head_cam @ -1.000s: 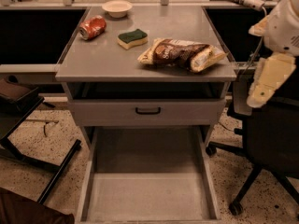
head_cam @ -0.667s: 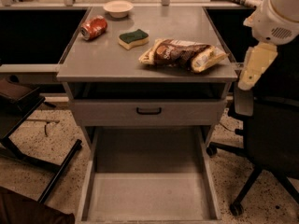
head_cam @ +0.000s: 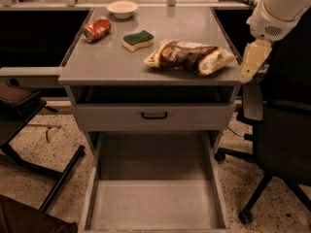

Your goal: Place brown chip bag into middle drawer

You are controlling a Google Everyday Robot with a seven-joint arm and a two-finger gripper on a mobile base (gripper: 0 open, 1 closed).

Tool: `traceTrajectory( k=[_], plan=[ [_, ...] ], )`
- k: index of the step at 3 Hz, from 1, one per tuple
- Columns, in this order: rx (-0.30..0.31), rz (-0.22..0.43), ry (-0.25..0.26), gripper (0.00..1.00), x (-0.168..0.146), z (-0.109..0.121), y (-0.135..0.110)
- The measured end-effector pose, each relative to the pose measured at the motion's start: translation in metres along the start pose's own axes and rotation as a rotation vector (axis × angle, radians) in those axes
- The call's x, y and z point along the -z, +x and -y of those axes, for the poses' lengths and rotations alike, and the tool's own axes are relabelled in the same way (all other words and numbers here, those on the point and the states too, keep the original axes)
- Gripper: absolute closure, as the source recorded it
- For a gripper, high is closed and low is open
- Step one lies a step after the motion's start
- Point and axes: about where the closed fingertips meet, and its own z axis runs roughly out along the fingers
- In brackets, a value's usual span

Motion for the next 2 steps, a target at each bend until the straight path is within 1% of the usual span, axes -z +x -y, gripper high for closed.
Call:
traceTrajectory(
  k=[1, 2],
  plan=[
    [0.040, 0.069, -0.024, 0.00, -0.016, 0.002, -0.032],
    [0.080, 0.211, -0.089, 0.00, -0.033, 0.001, -0.082]
  ],
)
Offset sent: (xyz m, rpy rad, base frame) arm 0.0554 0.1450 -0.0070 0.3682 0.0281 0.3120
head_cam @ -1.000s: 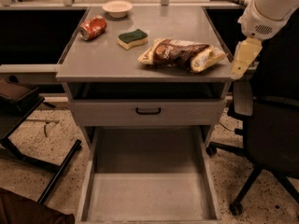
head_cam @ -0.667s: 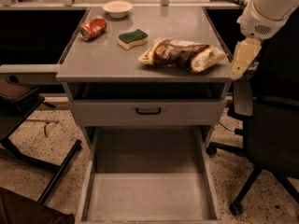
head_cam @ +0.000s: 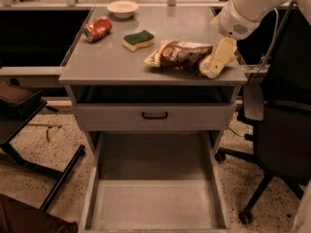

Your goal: Place brown chip bag into middle drawer

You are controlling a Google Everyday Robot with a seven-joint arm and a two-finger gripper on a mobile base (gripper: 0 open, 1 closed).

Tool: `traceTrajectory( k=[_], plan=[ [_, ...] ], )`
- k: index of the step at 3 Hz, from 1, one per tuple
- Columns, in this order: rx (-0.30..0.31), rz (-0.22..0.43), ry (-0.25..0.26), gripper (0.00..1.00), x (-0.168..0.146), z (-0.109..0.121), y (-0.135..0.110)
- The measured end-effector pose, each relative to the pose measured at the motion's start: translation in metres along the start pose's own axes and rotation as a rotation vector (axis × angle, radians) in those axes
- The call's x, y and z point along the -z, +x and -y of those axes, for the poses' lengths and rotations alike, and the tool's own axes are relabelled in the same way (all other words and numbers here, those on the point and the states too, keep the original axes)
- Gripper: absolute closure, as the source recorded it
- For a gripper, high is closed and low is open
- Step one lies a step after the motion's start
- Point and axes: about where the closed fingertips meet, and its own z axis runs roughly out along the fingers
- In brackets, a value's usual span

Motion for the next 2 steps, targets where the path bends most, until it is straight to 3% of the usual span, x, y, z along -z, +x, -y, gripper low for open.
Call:
traceTrajectory(
  k=[1, 2],
  plan=[
    [0.005, 0.124, -0.053, 0.00, -0.025, 0.007, -0.036],
    [-0.028, 0.152, -0.086, 0.00, -0.060, 0.018, -0.038]
  ],
)
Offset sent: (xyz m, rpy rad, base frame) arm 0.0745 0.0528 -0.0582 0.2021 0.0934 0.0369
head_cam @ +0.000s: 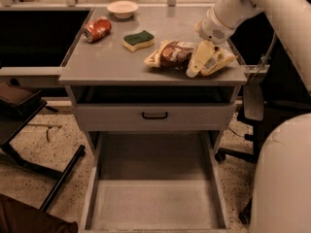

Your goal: Place brown chip bag into middle drawer

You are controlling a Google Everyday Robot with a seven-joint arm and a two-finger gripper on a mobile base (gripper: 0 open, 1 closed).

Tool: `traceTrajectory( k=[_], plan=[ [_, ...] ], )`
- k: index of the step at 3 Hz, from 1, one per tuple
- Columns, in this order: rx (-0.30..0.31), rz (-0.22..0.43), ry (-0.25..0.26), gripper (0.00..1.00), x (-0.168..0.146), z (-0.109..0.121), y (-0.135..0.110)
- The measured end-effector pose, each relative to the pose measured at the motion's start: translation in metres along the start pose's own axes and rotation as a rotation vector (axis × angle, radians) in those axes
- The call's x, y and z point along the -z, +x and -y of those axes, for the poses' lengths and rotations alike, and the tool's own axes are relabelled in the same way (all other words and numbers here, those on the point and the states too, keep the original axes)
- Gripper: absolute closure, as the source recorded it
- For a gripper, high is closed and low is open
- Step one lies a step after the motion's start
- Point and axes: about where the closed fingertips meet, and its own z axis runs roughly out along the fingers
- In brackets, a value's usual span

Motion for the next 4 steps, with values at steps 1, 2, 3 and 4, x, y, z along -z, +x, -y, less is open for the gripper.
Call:
traceTrajectory(
  k=[1, 2, 3, 4],
  plan=[
    [-0.024, -0.017, -0.023, 0.00, -0.026, 0.007, 0.013],
    [-0.026, -0.018, -0.025, 0.18, -0.028, 0.007, 0.014],
    [-0.026, -0.018, -0.025, 0.42, -0.028, 0.007, 0.014],
    [-0.027, -0.023, -0.028, 0.65, -0.014, 0.001, 0.010]
  ],
)
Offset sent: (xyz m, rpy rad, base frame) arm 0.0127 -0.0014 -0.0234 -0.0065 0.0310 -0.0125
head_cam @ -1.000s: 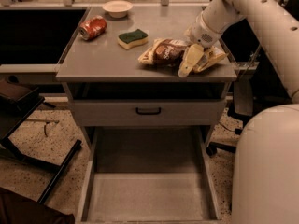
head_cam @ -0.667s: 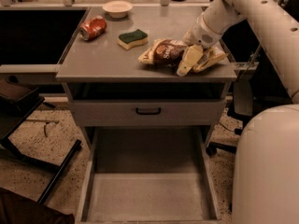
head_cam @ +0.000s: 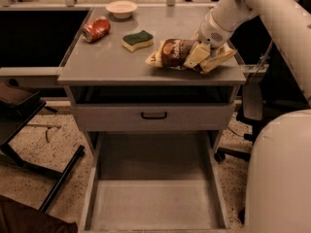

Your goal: Place brown chip bag into middle drawer

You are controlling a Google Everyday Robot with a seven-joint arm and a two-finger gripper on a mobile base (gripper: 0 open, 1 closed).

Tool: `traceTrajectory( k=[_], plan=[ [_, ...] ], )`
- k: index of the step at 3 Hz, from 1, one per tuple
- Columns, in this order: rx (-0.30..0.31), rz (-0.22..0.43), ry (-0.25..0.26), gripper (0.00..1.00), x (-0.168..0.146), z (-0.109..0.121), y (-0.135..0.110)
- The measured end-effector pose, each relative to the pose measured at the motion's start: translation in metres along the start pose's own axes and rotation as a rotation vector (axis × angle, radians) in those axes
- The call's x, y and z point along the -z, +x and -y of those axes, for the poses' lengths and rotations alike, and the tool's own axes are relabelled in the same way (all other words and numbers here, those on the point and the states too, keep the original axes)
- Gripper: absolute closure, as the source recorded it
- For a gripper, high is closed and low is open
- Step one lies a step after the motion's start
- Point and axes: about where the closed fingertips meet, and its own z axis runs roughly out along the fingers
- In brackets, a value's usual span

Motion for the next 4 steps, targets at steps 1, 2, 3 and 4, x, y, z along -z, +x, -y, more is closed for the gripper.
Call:
traceTrajectory(
  k=[1, 2, 3, 4],
  plan=[
    [0.000, -0.013, 0.034, 0.88, 0.041, -0.021, -0.009],
    [0.001, -0.045, 0.018, 1.00, 0.083, -0.062, -0.024],
    [-0.005, -0.060, -0.030, 1.00, 0.101, -0.106, -0.034],
    [-0.001, -0.041, -0.053, 1.00, 0.102, -0.145, -0.029]
  ],
)
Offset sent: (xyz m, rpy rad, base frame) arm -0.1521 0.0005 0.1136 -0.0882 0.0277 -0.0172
